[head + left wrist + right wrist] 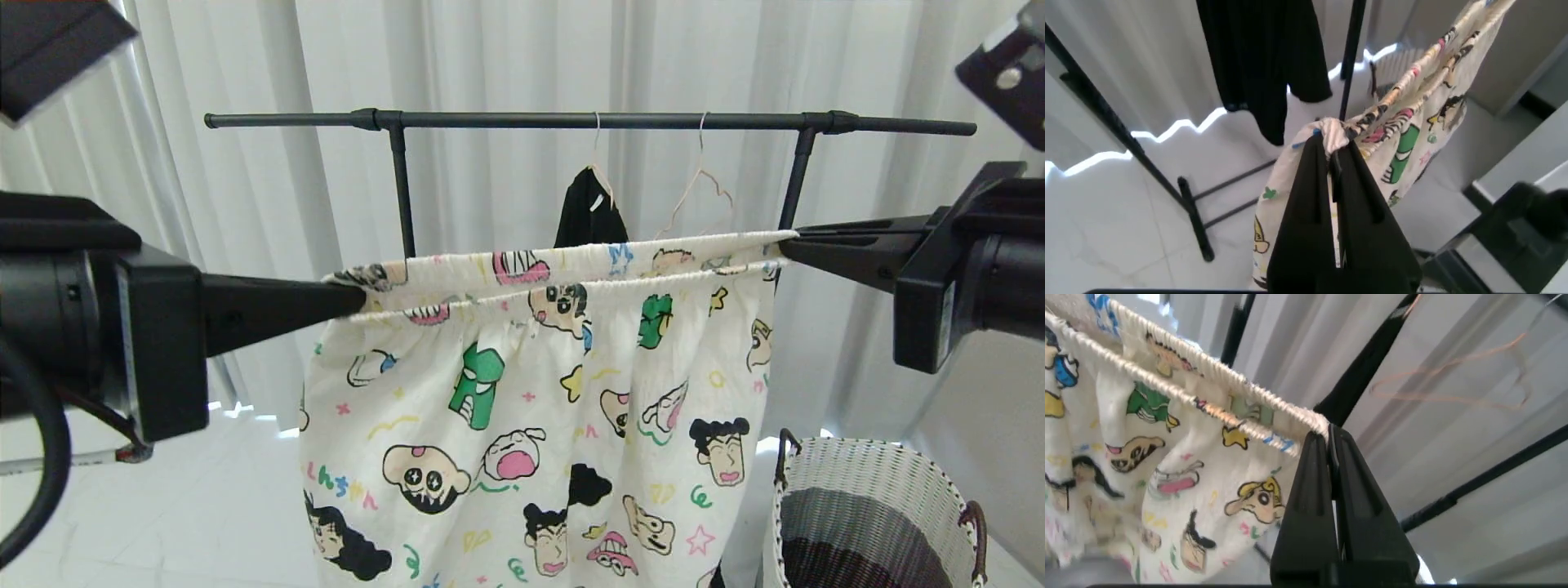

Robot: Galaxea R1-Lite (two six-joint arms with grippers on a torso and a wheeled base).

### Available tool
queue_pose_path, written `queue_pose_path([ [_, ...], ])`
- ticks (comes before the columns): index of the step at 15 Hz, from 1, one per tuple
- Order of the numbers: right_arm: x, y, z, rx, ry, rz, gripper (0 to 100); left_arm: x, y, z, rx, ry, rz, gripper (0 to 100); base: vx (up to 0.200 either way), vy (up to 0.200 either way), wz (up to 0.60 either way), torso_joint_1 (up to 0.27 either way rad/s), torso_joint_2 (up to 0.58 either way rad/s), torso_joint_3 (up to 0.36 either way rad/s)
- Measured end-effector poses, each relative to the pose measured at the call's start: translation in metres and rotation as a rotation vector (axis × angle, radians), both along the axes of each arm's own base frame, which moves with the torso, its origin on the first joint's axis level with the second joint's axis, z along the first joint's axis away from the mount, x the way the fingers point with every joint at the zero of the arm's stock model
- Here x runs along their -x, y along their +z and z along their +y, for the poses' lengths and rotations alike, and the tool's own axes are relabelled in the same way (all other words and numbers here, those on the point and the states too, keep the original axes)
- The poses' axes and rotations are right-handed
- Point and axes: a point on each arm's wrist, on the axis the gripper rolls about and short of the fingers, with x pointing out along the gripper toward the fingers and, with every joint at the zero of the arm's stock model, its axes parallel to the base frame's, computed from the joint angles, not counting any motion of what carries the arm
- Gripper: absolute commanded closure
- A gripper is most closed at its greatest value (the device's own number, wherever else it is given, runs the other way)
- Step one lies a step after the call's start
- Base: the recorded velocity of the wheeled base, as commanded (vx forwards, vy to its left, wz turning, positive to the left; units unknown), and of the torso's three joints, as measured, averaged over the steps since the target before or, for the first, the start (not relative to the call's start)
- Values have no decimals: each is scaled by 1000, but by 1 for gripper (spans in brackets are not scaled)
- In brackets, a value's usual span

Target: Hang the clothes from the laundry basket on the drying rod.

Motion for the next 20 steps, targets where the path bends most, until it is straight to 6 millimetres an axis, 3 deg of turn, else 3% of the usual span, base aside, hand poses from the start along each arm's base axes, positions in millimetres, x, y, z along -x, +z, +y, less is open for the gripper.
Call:
queue_pose_path([
  [5, 5, 12, -6, -39, 0, -31, 100, -2, 10, 5, -7, 111, -69, 100, 0, 0, 0, 0, 0, 0],
  [11, 14, 11, -17, -3, 10, -2, 100, 3, 5, -10, 14, 23, -128, 100, 0, 0, 0, 0, 0, 0],
  [20, 71, 6, -45, 89, 230, 55, 100, -33, 0, -51, 23, 99, -225, 100, 0, 0, 0, 0, 0, 0],
])
